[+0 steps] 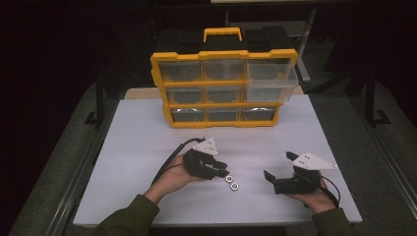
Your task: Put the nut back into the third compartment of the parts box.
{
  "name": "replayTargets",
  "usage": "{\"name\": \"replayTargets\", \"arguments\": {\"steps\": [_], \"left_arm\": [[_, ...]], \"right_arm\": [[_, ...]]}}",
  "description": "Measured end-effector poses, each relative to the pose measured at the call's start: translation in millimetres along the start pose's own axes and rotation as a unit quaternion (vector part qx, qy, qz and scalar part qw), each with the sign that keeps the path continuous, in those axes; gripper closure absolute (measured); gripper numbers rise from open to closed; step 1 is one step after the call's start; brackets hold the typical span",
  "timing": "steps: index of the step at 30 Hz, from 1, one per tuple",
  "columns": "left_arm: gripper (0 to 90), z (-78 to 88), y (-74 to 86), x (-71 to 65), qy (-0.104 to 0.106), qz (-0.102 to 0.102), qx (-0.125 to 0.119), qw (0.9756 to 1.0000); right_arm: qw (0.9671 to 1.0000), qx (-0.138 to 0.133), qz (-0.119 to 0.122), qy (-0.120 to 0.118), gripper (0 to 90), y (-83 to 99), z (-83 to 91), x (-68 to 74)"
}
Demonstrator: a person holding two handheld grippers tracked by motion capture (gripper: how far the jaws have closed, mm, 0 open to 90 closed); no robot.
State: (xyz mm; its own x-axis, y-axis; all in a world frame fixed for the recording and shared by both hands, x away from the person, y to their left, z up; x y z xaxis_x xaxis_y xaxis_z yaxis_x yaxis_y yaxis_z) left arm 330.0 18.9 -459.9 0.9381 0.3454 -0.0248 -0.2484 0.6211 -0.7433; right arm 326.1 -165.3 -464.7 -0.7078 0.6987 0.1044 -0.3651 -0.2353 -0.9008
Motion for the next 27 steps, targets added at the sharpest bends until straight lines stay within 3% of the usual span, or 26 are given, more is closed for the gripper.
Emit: {"name": "replayTargets", "arguments": {"steps": [27], "left_arm": [[70.5, 32.3, -45.2, 24.6, -0.006, 0.007, -0.012, 0.9999]], "right_arm": [[1.0, 0.0, 0.0, 0.0, 0.0, 0.0, 0.0, 0.6]]}}
Point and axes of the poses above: each handheld gripper's, and its own axes: z roughly backward along the jaws, y roughly out of its underside, x roughly to its left, the point moved 10 cm from there along -z, roughly forward along the jaws, and after that the axes turned 10 degrees about -y, right-handed, at the moved point
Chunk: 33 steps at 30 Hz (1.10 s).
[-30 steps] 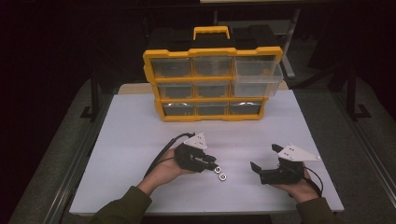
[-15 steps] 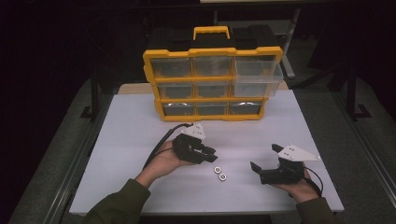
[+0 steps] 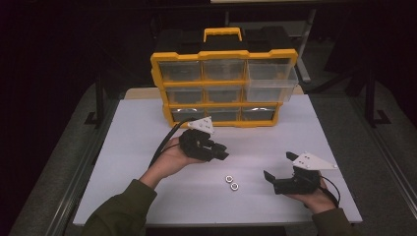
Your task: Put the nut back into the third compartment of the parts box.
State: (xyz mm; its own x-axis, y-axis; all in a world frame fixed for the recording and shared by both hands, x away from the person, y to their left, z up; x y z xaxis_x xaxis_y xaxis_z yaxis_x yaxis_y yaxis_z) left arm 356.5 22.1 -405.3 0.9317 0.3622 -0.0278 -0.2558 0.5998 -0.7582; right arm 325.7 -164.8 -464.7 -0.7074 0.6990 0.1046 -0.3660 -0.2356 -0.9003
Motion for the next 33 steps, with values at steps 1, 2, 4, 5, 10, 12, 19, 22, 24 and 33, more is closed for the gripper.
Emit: {"name": "replayTargets", "arguments": {"steps": [1, 2, 4, 5, 10, 12, 19, 22, 24, 33], "left_arm": [[70.6, 1.2, -2.3, 1.1, 0.002, 0.001, -0.003, 1.0], [70.6, 2.6, -3.8, 1.7, 0.002, 0.006, -0.003, 1.0], [70.5, 4.8, -6.9, 3.7, 0.001, 0.01, -0.003, 0.9999], [70.5, 5.7, -8.9, 4.6, 0.002, 0.01, -0.005, 0.9999], [70.6, 9.7, -16.4, 8.4, 0.002, 0.01, -0.008, 0.9999], [70.6, 10.5, -20.3, 8.8, 0.002, 0.012, -0.013, 0.9998], [70.5, 16.2, -33.6, 13.5, 0.0, 0.003, -0.02, 0.9998], [70.5, 18.2, -39.6, 15.7, -0.001, 0.002, -0.023, 0.9997], [70.5, 20.1, -43.6, 17.2, -0.001, 0.002, -0.022, 0.9998], [70.5, 26.3, -63.1, 21.9, 0.002, 0.004, -0.03, 0.9995]], "right_arm": [[1.0, 0.0, 0.0, 0.0, 0.0, 0.0, -0.1, 0.0], [1.0, -0.001, -0.001, -0.001, 0.0, 0.0, -0.2, 0.0], [1.0, -0.001, 0.0, 0.0, 0.0, 0.1, -0.3, -0.3], [1.0, -0.001, 0.0, 0.0, 0.0, 0.2, -0.3, -0.4], [1.0, -0.002, -0.001, -0.001, 0.0, -0.1, -0.5, -0.3], [1.0, 0.0, -0.001, -0.001, 0.0, 0.5, -0.5, 0.0], [1.0, 0.0, -0.001, -0.002, 0.0, 0.7, -0.6, 0.2], [1.0, -0.001, -0.001, -0.003, 0.0, 0.3, -0.6, 0.8], [1.0, -0.001, -0.002, -0.003, 0.0, 0.2, -0.7, 0.8], [1.0, 0.001, -0.005, -0.002, 0.0, 1.1, -0.7, 0.6]]}}
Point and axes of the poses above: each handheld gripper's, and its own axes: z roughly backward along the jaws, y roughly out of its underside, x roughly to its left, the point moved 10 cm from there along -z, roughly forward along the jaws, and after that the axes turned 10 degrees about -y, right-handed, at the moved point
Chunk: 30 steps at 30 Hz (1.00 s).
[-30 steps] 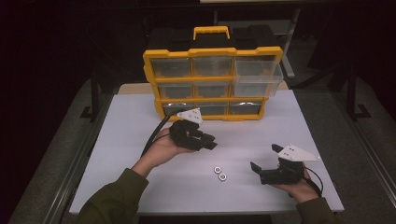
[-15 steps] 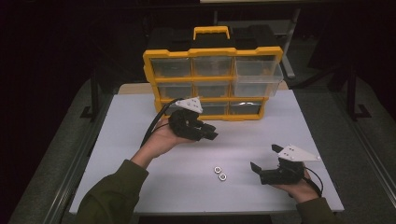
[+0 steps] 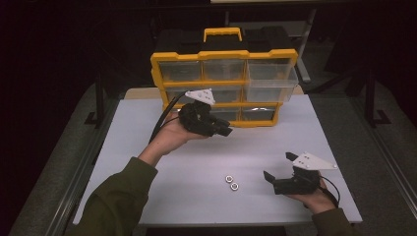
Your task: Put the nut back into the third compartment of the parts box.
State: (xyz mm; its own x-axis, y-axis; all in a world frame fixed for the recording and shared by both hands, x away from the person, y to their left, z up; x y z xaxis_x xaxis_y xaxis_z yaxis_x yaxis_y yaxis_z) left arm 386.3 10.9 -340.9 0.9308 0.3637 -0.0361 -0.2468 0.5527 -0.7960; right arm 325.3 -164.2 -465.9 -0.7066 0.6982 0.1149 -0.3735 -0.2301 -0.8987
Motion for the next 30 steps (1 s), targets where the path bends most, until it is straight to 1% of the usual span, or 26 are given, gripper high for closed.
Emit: {"name": "replayTargets", "arguments": {"steps": [2, 9, 11, 12, 15, 16, 19, 21, 24, 30], "left_arm": [[70.6, 1.1, -4.9, 2.0, -0.003, -0.002, -0.002, 1.0], [70.6, 5.2, -20.6, 5.2, -0.001, -0.001, -0.009, 1.0], [70.6, 5.9, -23.6, 6.7, -0.002, -0.007, -0.007, 1.0], [70.6, 6.2, -25.8, 6.2, 0.0, -0.001, -0.008, 1.0], [70.5, 7.7, -32.4, 8.2, -0.002, -0.009, -0.009, 0.9999], [70.6, 8.8, -34.5, 9.2, -0.002, -0.015, -0.008, 0.9999], [70.6, 11.0, -41.1, 8.9, -0.002, -0.009, -0.016, 0.9998], [70.5, 12.9, -43.7, 10.6, -0.002, -0.013, -0.017, 0.9998], [70.6, 15.3, -48.1, 12.7, -0.004, -0.009, -0.018, 0.9998], [70.6, 19.8, -61.3, 16.2, -0.008, -0.018, -0.02, 0.9996]], "right_arm": [[1.0, 0.0, 0.001, 0.0, 0.0, -0.1, 0.0, -0.3], [1.0, -0.001, 0.006, 0.0, 0.0, -0.6, 0.7, -0.1], [1.0, -0.001, 0.004, -0.001, 0.0, -0.6, 0.6, -0.1], [1.0, -0.001, 0.004, -0.001, 0.0, -0.5, 0.5, -0.2], [1.0, -0.002, 0.004, -0.001, 0.0, -0.8, 0.4, -0.1], [1.0, -0.002, 0.005, -0.001, 0.0, -0.7, 0.5, -0.1], [1.0, -0.002, 0.004, -0.001, 0.0, -0.9, 0.8, 0.2], [1.0, -0.002, 0.004, -0.001, 0.0, -1.0, 0.7, 0.4], [1.0, -0.002, 0.005, -0.002, 0.0, -0.8, 0.5, 0.7], [1.0, -0.002, 0.006, -0.002, 0.0, -0.6, 0.8, 0.2]]}}
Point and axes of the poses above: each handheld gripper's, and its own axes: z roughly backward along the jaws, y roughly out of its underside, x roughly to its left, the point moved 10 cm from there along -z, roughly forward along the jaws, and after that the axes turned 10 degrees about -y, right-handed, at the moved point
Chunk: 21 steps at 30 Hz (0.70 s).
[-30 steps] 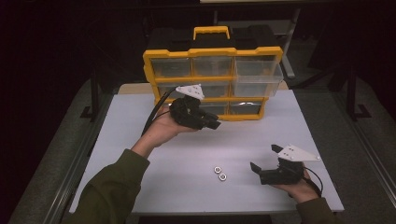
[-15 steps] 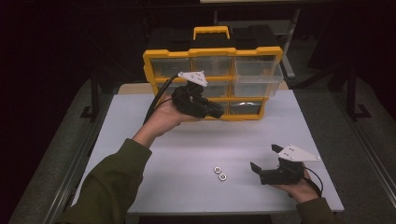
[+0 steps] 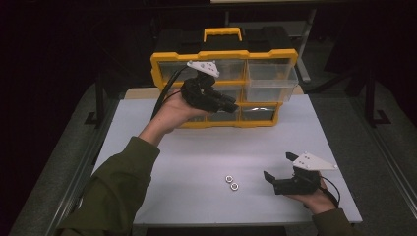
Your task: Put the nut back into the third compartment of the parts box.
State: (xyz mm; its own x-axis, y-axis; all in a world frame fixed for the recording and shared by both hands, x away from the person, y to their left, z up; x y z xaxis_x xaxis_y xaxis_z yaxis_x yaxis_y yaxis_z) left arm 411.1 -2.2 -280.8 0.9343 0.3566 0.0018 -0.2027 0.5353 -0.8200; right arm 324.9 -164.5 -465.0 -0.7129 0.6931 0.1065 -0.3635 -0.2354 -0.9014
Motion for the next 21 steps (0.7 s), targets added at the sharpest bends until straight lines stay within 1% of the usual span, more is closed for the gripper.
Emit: {"name": "replayTargets", "arguments": {"steps": [5, 7, 13, 14, 16, 19, 21], "left_arm": [[70.6, 1.9, -9.6, 0.8, 0.0, 0.003, -0.005, 1.0], [70.5, 2.3, -12.9, 1.6, -0.002, -0.003, -0.003, 1.0], [70.6, 5.1, -25.5, 2.5, -0.005, -0.006, -0.005, 1.0], [70.6, 5.9, -27.6, 2.7, -0.006, -0.003, -0.004, 1.0], [70.6, 6.4, -32.9, 3.6, -0.007, -0.005, -0.005, 0.9999], [70.5, 6.1, -40.2, 4.7, -0.009, -0.016, -0.003, 0.9998], [70.6, 5.4, -45.1, 4.2, -0.011, -0.014, -0.005, 0.9998]], "right_arm": [[1.0, -0.001, -0.001, 0.0, 0.0, -0.3, 0.6, 0.1], [1.0, 0.0, -0.001, -0.001, 0.0, -0.2, 0.0, 0.1], [1.0, 0.0, -0.001, 0.0, 0.0, 0.0, 0.3, 0.0], [1.0, 0.0, 0.0, 0.0, 0.0, 0.4, 0.3, -0.1], [1.0, 0.0, -0.001, 0.0, 0.0, 0.3, 0.4, 0.0], [1.0, 0.0, -0.001, 0.0, 0.0, -0.1, 0.4, 0.3], [1.0, -0.001, -0.001, -0.001, 0.0, -0.3, 0.4, 1.0]]}}
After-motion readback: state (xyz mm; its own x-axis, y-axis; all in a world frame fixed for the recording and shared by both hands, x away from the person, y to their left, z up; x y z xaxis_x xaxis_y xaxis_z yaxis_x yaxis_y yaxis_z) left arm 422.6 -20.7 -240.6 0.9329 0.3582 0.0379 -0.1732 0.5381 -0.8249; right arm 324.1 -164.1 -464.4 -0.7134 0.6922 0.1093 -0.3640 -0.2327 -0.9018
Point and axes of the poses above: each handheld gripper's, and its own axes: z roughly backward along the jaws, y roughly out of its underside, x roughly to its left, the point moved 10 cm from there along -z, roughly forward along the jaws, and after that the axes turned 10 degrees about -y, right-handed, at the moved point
